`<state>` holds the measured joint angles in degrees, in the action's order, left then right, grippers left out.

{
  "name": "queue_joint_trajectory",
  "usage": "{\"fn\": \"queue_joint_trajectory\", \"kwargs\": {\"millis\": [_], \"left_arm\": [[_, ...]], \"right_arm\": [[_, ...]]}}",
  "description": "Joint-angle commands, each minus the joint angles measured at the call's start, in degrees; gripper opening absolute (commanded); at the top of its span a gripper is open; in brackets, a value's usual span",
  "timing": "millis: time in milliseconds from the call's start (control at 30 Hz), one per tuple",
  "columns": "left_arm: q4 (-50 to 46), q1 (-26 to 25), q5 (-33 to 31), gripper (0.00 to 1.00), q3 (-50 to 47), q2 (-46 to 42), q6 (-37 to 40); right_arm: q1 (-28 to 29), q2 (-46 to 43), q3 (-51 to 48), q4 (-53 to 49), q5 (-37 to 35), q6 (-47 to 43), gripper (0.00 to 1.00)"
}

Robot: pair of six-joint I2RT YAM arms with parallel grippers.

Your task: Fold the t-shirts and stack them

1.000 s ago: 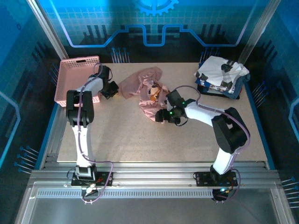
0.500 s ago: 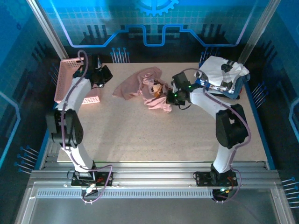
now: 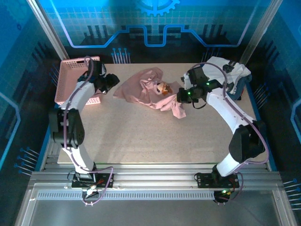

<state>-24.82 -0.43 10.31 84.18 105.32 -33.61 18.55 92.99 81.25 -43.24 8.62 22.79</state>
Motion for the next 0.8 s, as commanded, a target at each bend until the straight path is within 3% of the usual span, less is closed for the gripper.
{"fn": "queue_joint_trajectory", "kwargs": {"millis": [0,233,633,767], "left_arm": [[-0.85,-0.89,-1.25,0.53,1.46,4.35,1.60],[-3.46,-1.07,-3.75,0.64,6.18,11.86,1.39],[-7.15,-0.62,-8.12,0.65,11.09,17.94,-1.08],[-7.79,-0.80,-7.02,0.64,13.85,20.97,-1.81]], "right_arm": [[-2.57,3.21,1.29,-2.85,0.75,-0.96,0.08],[-5.85,9.62,7.03,-10.87,0.11,-1.81,0.14],[-9.23,12.54,7.78,-9.60,-0.64,-2.13,0.17],[-9.70,12.48,7.29,-7.03,1.46,-2.13,0.30]]}}
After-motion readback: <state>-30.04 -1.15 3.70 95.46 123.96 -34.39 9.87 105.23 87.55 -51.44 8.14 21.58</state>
